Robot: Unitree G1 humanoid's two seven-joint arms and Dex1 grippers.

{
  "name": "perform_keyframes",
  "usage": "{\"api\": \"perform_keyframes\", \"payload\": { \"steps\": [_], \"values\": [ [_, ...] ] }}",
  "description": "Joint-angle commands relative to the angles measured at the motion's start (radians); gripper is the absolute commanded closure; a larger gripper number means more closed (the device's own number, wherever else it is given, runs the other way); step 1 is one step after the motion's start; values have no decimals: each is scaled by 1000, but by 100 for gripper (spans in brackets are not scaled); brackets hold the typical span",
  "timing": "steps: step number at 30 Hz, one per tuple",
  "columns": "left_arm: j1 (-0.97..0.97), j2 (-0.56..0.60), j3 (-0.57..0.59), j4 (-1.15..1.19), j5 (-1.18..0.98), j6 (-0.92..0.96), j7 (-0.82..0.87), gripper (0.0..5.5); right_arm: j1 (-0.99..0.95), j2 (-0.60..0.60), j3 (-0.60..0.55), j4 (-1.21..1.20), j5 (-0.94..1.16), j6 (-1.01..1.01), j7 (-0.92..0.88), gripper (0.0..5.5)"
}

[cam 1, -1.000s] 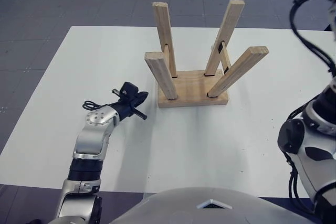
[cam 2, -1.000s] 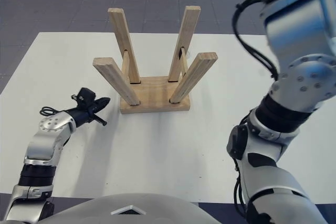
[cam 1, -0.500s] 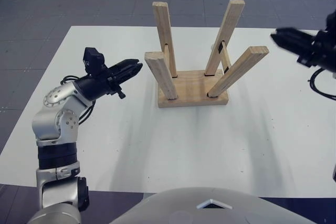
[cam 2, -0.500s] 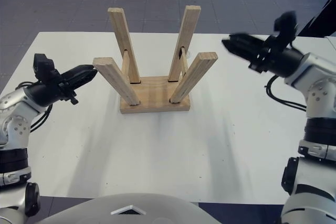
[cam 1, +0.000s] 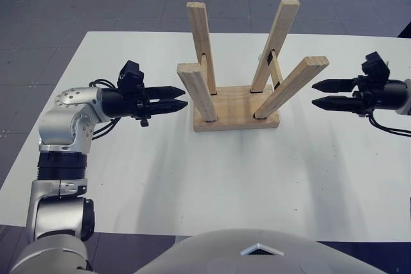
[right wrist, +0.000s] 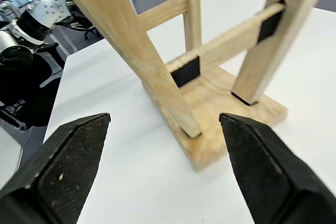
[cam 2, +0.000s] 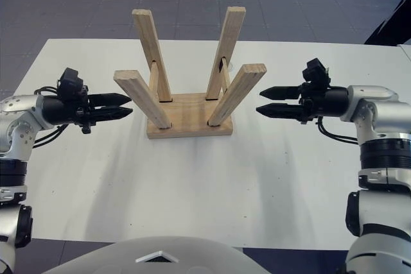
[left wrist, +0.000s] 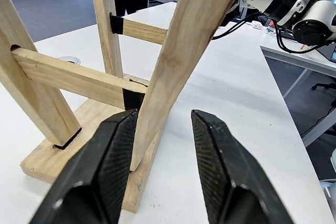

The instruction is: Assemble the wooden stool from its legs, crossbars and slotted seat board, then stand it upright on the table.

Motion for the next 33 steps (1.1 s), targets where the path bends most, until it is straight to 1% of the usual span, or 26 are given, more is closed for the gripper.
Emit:
{"api": "perform_keyframes", "payload": {
  "steps": [1,9,15,17,22,26,27,29,33],
  "values": [
    [-45,-18,-3,11,2,-9,1,361,-39,30,5,-21,-18,7,-8,166],
    [-69,-41,-10,19,2,-25,-15,234,-90,80,-15,-27,-15,12,-11,163],
    [-113,-84,-13,30,-11,2,4,234,-102,110,-10,-22,-25,-3,-3,163],
    [-116,-95,-21,34,-7,6,-1,231,-102,118,-5,-17,-33,-11,0,205],
    [-136,-113,-47,86,12,-11,-23,312,-120,148,-1,24,-49,-48,8,296],
    [-157,-118,-44,125,6,-10,-42,384,-104,160,0,28,-51,-71,37,375],
    [-160,-116,-44,132,3,-7,-51,390,-95,160,1,18,-45,-69,48,389],
    [-163,-111,-46,140,-1,-2,-69,395,-77,158,2,3,-38,-69,62,400],
    [-134,-99,-51,98,-8,14,-92,398,-54,148,-4,-27,-31,-58,72,407]
  ]
}}
